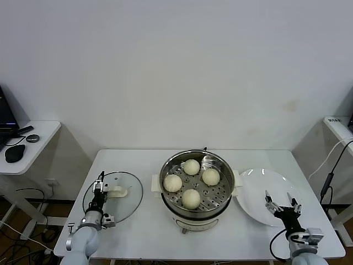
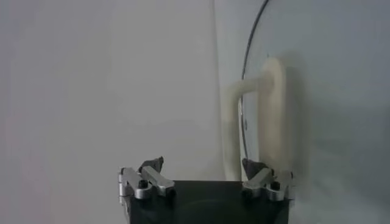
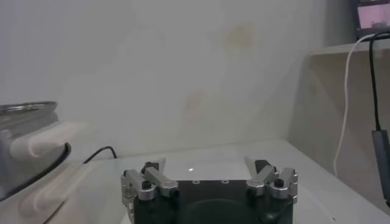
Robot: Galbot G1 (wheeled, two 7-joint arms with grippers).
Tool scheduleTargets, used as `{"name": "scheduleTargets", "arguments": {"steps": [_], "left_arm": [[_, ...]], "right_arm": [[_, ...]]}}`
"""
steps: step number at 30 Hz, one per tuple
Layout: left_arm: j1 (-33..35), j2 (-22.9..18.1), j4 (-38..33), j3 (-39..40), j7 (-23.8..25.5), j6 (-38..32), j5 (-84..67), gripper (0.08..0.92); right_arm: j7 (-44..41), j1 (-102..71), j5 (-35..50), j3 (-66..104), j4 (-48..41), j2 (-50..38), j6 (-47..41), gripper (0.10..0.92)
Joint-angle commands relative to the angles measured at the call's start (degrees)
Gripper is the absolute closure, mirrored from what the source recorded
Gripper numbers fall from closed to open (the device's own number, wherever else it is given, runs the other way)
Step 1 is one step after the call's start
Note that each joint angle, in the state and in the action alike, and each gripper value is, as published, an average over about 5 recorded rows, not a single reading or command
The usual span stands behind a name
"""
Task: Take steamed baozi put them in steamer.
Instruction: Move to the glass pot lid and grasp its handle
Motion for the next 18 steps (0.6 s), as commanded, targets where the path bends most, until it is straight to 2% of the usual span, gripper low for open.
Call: {"name": "scheduleTargets", "arguments": {"steps": [1,6,18], "left_arm": [[-0.53,0.31,1.32,-0.06,0.91,-1.00,-1.42,0.186],[-0.63,0.38,1.92,-0.16,2.06,-1.24,-1.81,0.280],[-0.79,0.46,0.94,-0.27,2.98,-0.93,-3.44,0.626]], "right_arm": [[-0.04,-0.04,-0.11,-0.03,-0.39,-0.01,0.28,0.203],[-0.16,-0.01,-0.33,-0.11,-0.77,-0.02,0.65,0.203],[-0.35,-0.08,-0.61,-0.69,-0.63,0.16,0.85,0.203]]}}
